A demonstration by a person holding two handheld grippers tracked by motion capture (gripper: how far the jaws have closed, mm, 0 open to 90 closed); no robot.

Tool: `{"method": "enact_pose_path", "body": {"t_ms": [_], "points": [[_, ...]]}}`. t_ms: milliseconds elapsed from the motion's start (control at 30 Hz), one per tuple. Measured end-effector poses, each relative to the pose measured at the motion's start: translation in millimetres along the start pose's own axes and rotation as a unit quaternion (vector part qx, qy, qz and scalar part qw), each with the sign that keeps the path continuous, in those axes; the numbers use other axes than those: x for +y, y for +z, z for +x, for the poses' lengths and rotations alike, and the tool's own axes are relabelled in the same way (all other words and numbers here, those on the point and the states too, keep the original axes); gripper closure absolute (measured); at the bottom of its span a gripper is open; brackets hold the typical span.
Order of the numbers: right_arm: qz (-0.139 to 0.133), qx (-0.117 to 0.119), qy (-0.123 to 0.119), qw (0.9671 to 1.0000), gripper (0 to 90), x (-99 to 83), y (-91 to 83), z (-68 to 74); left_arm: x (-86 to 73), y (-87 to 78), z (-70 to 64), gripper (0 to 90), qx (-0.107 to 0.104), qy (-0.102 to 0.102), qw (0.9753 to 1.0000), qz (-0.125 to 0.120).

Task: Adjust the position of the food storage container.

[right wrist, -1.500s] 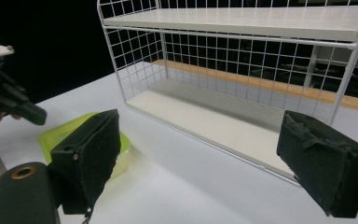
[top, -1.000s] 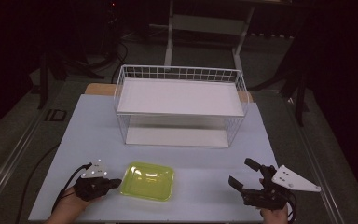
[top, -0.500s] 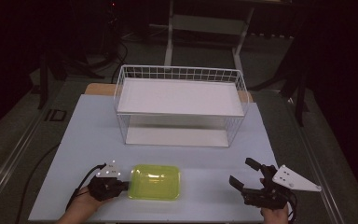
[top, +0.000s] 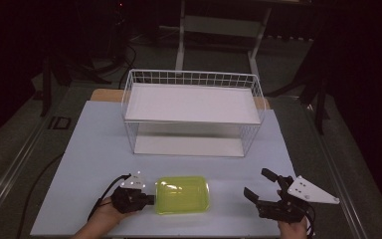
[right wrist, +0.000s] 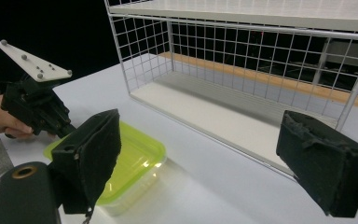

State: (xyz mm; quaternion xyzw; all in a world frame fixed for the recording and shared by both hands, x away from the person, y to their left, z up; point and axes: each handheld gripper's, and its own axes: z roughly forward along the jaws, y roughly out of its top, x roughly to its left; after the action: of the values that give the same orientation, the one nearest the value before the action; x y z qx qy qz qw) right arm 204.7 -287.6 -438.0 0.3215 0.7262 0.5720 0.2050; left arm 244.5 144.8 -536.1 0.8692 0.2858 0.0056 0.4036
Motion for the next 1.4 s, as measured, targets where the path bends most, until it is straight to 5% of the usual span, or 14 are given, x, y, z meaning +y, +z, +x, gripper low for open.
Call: {"method": "enact_pose_path", "body": {"t_ms": [1067, 1233, 1400], "points": [[0.018, 0.0, -0.004, 0.9998, 13.9, -3.6, 3.9, -1.8, 26.0, 33.3, 1.3, 90.0, -0.024, 0.004, 0.9996, -0.012], [0.023, -0.006, -0.011, 0.9997, 13.8, -3.4, 4.6, -0.3, 22.9, 20.4, 4.2, 77.8, -0.015, -0.004, 0.9998, -0.015], [0.026, 0.0, -0.016, 0.9995, 13.8, -2.5, 7.1, 4.7, 20.9, -1.4, 5.1, 61.1, -0.006, -0.023, 0.9985, -0.049]]}}
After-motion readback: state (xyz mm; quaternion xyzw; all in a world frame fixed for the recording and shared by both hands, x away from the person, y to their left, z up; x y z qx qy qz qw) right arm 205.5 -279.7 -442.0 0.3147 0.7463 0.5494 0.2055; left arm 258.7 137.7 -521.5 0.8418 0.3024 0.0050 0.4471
